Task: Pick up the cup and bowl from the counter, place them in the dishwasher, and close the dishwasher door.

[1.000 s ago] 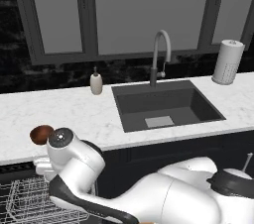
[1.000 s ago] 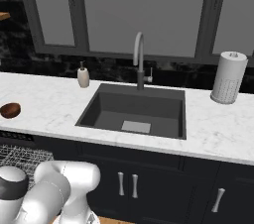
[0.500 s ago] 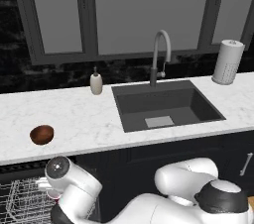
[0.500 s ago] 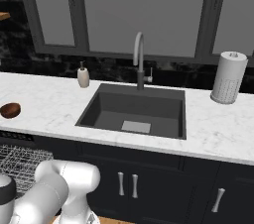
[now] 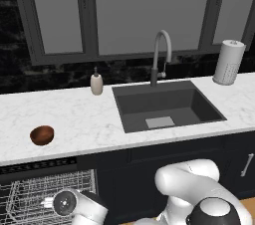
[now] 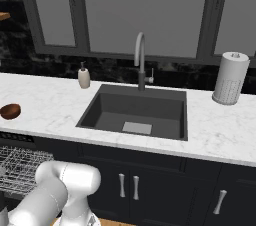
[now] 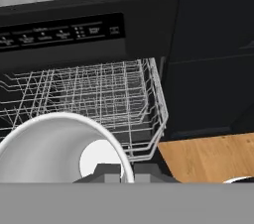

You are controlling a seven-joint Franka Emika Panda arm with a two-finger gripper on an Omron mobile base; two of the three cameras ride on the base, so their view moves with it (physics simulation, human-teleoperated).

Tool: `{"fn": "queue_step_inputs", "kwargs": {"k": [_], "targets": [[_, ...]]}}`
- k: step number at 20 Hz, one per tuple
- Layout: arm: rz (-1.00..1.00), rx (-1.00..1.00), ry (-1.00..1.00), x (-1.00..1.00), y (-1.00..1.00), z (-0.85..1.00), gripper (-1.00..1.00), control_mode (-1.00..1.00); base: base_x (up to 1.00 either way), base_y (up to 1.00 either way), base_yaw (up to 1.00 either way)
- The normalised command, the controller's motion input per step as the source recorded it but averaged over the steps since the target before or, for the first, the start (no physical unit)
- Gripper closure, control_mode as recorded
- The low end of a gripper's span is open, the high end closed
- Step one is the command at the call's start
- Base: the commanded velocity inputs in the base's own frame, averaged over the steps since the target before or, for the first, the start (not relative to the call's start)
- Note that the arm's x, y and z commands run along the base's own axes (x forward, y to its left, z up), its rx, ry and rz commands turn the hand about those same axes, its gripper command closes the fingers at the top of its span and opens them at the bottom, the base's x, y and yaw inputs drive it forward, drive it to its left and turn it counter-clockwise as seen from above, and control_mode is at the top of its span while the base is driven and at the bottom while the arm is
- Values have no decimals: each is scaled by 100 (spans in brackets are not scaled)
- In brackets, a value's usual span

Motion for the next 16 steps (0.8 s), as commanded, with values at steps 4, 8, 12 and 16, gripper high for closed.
{"fn": "queue_step_inputs", "kwargs": {"k": [4, 8, 12, 16], "targets": [[0, 0, -18, 0, -10, -45, 100, -100, 0, 0, 0], [0, 0, -16, 0, -29, -29, 100, -100, 0, 0, 0], [0, 0, -3, 0, -36, -26, 100, -100, 0, 0, 0], [0, 0, 8, 9, -6, -5, 100, -100, 0, 0, 0]]}}
